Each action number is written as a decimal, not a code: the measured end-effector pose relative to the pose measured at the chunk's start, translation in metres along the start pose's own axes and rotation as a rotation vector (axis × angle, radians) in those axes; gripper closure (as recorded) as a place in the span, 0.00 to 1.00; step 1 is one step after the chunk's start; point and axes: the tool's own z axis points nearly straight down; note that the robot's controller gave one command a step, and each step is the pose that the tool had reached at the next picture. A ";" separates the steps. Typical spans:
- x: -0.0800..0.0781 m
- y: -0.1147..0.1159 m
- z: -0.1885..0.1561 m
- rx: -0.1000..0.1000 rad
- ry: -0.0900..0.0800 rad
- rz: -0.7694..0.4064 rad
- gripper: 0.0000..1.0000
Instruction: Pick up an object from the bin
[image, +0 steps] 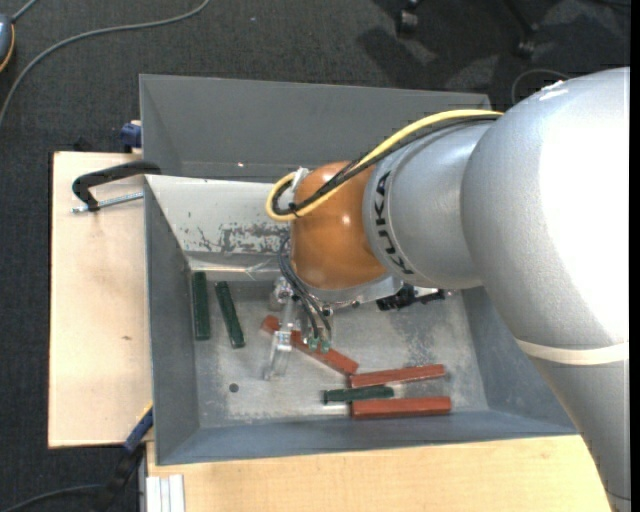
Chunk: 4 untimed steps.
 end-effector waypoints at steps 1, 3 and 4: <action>-0.001 0.004 -0.005 -0.005 -0.006 -0.004 1.00; 0.049 0.021 -0.243 -0.012 -0.019 0.045 1.00; 0.049 0.034 -0.359 -0.008 -0.020 -0.315 1.00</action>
Offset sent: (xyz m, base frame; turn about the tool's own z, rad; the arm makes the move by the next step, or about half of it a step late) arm 0.0000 0.0000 0.0000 0.0000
